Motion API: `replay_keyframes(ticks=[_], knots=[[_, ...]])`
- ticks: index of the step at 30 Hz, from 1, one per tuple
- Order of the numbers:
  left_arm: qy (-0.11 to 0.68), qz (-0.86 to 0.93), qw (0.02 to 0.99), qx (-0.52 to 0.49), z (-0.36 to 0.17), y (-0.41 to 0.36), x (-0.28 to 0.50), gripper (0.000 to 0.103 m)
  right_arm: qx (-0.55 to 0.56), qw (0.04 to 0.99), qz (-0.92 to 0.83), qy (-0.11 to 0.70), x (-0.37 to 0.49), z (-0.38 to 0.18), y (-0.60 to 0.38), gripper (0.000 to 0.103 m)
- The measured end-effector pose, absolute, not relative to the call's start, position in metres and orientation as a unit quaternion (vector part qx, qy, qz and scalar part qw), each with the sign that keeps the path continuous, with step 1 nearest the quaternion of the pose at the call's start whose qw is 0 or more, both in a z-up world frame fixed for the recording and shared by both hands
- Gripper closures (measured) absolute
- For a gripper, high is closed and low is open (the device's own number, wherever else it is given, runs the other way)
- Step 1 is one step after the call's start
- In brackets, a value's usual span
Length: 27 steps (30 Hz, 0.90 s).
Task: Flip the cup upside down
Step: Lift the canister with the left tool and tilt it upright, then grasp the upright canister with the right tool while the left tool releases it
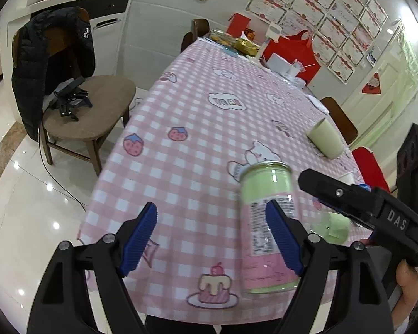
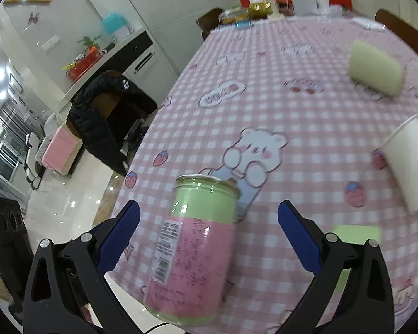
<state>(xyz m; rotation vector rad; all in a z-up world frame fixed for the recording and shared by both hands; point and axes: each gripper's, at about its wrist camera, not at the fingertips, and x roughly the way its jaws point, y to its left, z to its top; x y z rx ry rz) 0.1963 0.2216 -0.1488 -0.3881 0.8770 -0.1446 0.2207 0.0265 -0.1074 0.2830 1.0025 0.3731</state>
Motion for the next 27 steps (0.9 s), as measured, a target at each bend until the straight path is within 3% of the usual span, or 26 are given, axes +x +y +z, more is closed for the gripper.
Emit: replay_keyframes(ticks=[10,13,20,27], knots=[[0.430,-0.044,0.884,-0.179,-0.160,0.237,0.208,0.024,0.141,0.826,0.187,0.513,0.237,-0.127,0.041,0.012],[0.432,-0.045,0.883,-0.176,-0.163,0.238,0.210,0.024,0.146,0.817,0.191,0.524,0.242,-0.133,0.041,0.021],[0.438,-0.047,0.881,-0.172,-0.167,0.235,0.213,0.024,0.169,0.793,0.204,0.549,0.248,-0.151,0.036,0.032],[0.435,-0.046,0.882,-0.173,-0.166,0.234,0.214,0.024,0.161,0.803,0.214,0.533,0.242,-0.143,0.031,0.033]])
